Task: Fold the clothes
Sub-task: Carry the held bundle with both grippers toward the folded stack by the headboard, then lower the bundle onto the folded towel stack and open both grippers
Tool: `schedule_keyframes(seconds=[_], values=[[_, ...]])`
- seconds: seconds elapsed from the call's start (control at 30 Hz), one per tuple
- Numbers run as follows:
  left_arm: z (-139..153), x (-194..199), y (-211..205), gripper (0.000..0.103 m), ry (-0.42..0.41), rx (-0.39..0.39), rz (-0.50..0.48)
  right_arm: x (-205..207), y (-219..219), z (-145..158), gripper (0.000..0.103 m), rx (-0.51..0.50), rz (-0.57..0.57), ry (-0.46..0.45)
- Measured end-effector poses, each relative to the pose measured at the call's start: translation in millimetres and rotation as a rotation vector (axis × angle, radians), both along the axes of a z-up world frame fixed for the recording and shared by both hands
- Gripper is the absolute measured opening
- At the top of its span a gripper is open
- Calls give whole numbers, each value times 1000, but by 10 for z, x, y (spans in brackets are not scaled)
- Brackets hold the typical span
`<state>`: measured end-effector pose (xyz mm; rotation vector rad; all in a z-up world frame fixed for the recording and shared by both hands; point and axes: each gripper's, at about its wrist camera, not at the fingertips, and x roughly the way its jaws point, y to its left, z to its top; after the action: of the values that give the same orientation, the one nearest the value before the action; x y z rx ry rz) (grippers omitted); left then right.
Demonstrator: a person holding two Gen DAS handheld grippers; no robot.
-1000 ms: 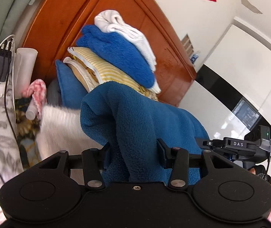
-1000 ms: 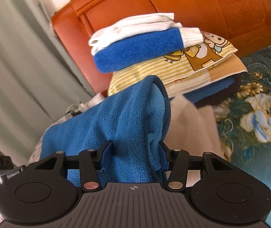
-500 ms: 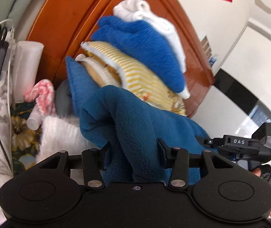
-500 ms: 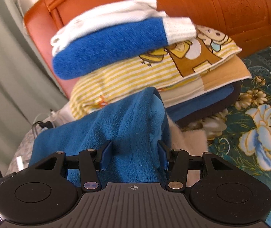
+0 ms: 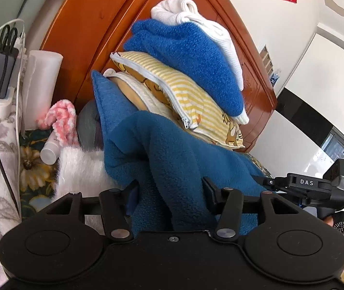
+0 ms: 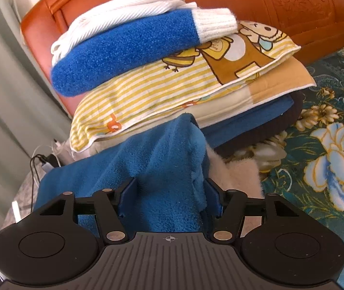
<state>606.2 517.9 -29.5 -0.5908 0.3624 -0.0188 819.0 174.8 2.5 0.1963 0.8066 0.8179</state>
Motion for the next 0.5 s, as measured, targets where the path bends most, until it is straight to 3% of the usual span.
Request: schedule_keyframes(seconds=[0.27, 0.43, 0.5], values=[[333, -255, 34, 60, -52, 54, 58, -174, -64, 208, 68, -31, 16, -49], [619, -392, -30, 60, -109, 89, 56, -261, -42, 213, 66, -55, 34, -64], [684, -394, -119, 59, -120, 103, 24, -296, -33, 215, 61, -65, 41, -70]])
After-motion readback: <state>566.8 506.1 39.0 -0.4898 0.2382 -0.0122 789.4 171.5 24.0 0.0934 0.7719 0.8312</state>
